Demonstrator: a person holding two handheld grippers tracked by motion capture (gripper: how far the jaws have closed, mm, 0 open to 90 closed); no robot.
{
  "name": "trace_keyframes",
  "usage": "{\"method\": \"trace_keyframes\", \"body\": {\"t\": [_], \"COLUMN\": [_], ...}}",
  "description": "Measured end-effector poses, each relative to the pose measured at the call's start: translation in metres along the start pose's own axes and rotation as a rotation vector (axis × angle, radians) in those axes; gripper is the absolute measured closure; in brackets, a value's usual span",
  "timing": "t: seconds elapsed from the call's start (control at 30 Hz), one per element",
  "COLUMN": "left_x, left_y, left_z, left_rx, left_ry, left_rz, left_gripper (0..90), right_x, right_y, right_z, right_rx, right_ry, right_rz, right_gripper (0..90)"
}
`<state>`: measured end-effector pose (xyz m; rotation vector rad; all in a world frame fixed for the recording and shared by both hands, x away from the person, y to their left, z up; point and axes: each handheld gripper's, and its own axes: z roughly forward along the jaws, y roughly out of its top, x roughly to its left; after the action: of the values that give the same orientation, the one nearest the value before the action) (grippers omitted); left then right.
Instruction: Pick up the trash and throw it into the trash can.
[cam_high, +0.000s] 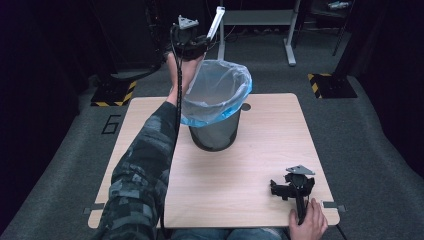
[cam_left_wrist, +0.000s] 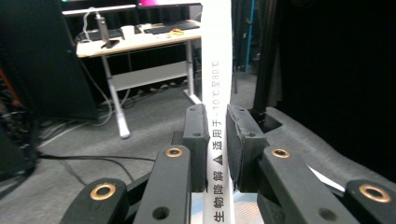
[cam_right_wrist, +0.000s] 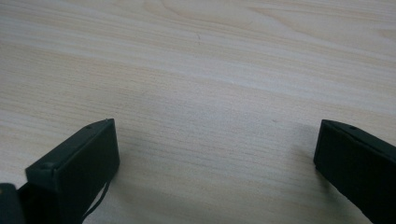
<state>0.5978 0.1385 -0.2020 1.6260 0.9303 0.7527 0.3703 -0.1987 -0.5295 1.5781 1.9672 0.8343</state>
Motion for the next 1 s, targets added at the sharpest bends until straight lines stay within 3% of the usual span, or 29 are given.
{"method": "trace_keyframes", "body": {"t": [0.4,0.47,0.5,0.7,1.0], "left_x": [-0.007,-0.008,-0.009,-0.007,-0.012], "left_y": [-0.012,-0.015,-0.017,-0.023,-0.026], "left_z": [0.016,0.015,0.016,0.021,0.017], "left_rx": [0.041,0.028,0.033,0.08,0.203], "left_ry": [-0.021,-0.014,-0.006,-0.026,-0.046], "left_rz": [-0.023,-0.012,0.008,-0.018,-0.02], "left_gripper": [78.2,78.1,78.1,75.9,34.5], "right_x": [0.0,0.0,0.0,0.0,0.0], "right_y": [0.0,0.0,0.0,0.0,0.0], "right_z": [0.0,0.0,0.0,0.0,0.0], "right_rx": [0.0,0.0,0.0,0.0,0.001], "right_ry": [-0.001,-0.001,-0.001,-0.001,-0.001], "right_rz": [-0.001,0.0,0.0,0.0,-0.001], "right_gripper": [0.0,0.0,0.0,0.0,0.0]}}
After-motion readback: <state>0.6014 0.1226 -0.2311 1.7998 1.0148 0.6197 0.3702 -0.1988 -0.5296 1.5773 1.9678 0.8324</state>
